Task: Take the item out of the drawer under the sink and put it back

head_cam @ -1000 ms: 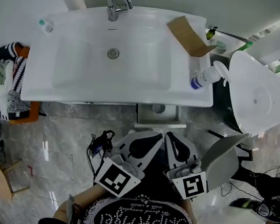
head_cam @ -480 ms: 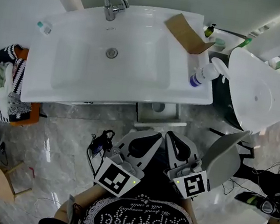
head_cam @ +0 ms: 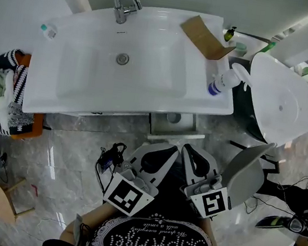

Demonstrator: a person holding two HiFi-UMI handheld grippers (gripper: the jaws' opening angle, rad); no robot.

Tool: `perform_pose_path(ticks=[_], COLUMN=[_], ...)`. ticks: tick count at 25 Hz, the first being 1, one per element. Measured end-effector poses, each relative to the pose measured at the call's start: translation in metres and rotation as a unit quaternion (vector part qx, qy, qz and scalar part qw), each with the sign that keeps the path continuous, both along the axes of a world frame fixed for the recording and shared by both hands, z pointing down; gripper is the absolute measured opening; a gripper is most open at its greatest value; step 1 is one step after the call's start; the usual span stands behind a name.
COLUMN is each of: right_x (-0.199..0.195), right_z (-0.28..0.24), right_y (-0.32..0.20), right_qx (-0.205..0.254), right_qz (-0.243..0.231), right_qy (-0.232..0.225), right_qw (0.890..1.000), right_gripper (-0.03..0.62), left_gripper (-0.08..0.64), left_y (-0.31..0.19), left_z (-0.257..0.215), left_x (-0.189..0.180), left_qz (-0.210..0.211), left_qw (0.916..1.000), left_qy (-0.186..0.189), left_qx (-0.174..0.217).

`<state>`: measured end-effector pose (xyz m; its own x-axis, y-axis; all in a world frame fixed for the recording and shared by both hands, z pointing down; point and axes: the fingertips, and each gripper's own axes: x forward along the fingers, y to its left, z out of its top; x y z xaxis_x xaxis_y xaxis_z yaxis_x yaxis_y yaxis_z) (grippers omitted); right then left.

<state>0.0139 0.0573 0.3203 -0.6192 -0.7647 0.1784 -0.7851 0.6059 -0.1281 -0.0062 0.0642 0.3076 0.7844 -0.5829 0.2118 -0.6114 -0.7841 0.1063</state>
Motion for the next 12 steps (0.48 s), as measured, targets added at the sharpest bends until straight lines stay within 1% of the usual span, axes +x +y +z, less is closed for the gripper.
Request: perform_pose_path(ticks=[12], right_x=[-0.0068], right_z=[0.0034], right_y=[0.0026], right_qx=[-0.003], right_qz=[-0.006], right_qy=[0.009], right_qw=[1.0], right_gripper=[0.018], left_gripper=[0.003], left_y=[0.0014], left_z=[0.0009], left_x=[-0.003], left_qz=[0.004], left_qw=[1.0], left_qy=[0.002], left_qx=[-0.001])
